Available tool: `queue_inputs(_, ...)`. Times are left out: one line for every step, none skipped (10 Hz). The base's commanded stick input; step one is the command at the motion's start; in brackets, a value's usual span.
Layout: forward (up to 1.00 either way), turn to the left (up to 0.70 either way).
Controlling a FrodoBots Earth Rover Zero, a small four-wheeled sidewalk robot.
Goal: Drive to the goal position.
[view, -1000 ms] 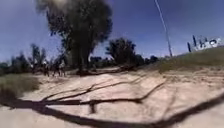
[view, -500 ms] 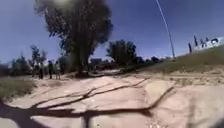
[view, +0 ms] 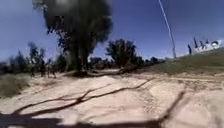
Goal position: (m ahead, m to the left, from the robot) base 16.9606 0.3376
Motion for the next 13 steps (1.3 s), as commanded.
queue_inputs(0.85,0.00)
queue_inputs(0.85,0.00)
queue_inputs(0.85,0.00)
queue_inputs(0.85,0.00)
queue_inputs(0.85,0.00)
queue_inputs(0.85,0.00)
queue_inputs(0.85,0.00)
queue_inputs(0.85,0.00)
queue_inputs(0.85,0.00)
queue_inputs(0.85,0.00)
queue_inputs(0.85,0.00)
queue_inputs(0.85,0.00)
queue_inputs(0.85,0.00)
